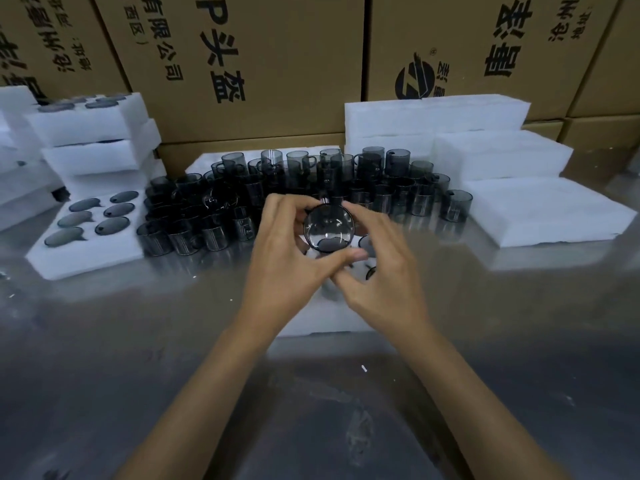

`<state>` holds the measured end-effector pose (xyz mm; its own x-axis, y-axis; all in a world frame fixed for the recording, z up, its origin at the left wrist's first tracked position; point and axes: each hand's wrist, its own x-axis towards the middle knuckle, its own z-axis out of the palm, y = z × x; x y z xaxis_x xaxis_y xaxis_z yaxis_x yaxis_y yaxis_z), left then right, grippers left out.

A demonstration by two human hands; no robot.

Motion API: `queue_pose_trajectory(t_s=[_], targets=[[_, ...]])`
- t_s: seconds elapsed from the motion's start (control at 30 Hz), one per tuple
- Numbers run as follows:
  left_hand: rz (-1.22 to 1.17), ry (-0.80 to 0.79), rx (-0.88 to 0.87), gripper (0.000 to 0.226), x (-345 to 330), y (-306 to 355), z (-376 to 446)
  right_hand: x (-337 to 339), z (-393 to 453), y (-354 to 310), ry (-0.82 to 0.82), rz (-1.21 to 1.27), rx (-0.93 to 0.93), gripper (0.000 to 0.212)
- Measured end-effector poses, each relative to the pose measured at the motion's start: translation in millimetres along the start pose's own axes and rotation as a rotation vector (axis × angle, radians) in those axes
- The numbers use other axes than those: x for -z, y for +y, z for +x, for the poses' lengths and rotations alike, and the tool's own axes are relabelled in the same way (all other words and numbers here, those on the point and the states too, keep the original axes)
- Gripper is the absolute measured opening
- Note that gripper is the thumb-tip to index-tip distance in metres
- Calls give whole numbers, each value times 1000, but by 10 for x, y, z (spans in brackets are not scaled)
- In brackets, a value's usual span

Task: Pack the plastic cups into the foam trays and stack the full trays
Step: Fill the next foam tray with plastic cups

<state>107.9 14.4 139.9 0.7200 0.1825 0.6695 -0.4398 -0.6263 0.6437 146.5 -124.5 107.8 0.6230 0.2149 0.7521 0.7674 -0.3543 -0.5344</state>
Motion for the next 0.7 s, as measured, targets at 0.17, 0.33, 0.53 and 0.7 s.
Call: queue_pose_trajectory(t_s=[0.17,0.33,0.53,0.7], targets=[[-158,-220,72,23,202,-125,62,31,-89,19,-68,18,-106,57],[-148,-388,168,9,259,-339,72,104,-103,13,-203,-115,-46,56],[-127,-431,196,12,197,-432,16,133,-107,53,-319,-225,-43,61],[-115,-427,221,18,208,-475,6,166,-93,33,-337,-242,-37,55]])
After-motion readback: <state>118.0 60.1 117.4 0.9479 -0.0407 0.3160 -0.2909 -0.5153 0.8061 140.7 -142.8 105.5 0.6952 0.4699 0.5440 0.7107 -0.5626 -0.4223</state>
